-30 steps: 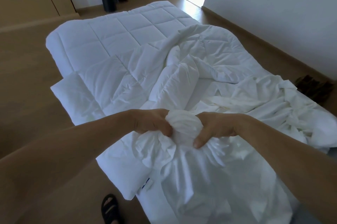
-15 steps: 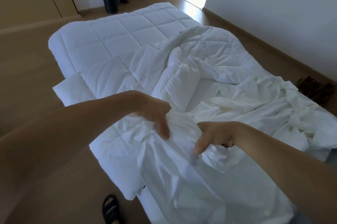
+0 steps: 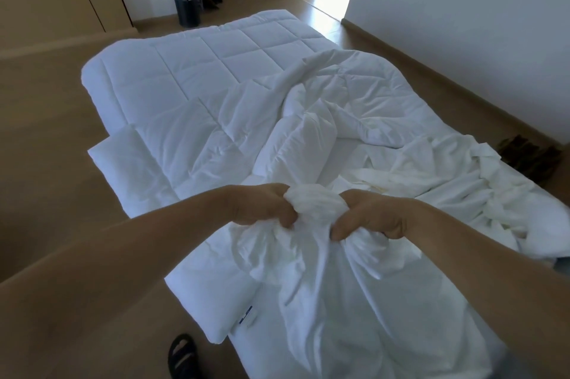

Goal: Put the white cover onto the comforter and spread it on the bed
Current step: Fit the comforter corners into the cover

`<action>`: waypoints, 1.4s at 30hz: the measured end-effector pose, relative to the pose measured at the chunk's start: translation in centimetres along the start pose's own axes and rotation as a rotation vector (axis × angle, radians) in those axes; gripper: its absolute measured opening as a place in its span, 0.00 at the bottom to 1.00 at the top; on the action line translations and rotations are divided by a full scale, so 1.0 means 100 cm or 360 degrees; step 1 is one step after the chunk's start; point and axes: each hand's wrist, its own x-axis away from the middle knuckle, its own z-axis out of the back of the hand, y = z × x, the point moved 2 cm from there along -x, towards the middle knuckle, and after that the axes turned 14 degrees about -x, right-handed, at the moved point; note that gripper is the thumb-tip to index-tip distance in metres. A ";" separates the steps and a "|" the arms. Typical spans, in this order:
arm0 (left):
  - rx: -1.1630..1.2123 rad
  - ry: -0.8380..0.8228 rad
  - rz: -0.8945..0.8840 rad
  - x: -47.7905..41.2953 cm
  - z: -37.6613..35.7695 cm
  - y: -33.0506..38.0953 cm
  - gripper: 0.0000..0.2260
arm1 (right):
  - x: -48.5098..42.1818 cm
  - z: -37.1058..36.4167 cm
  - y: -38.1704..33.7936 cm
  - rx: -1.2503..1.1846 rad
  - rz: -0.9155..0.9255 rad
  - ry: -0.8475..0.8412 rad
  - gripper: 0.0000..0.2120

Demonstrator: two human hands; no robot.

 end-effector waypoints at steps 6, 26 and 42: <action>0.0286 -0.0084 -0.0019 0.002 -0.006 -0.004 0.24 | 0.002 0.005 -0.005 -0.0054 0.0066 0.0045 0.14; 0.0025 0.0054 -0.0089 0.008 0.019 0.002 0.17 | -0.005 0.001 -0.021 0.0010 0.0028 0.0040 0.13; -0.0312 -0.0240 0.0202 0.009 0.029 0.008 0.24 | -0.009 -0.003 -0.010 0.0193 -0.0325 -0.0379 0.12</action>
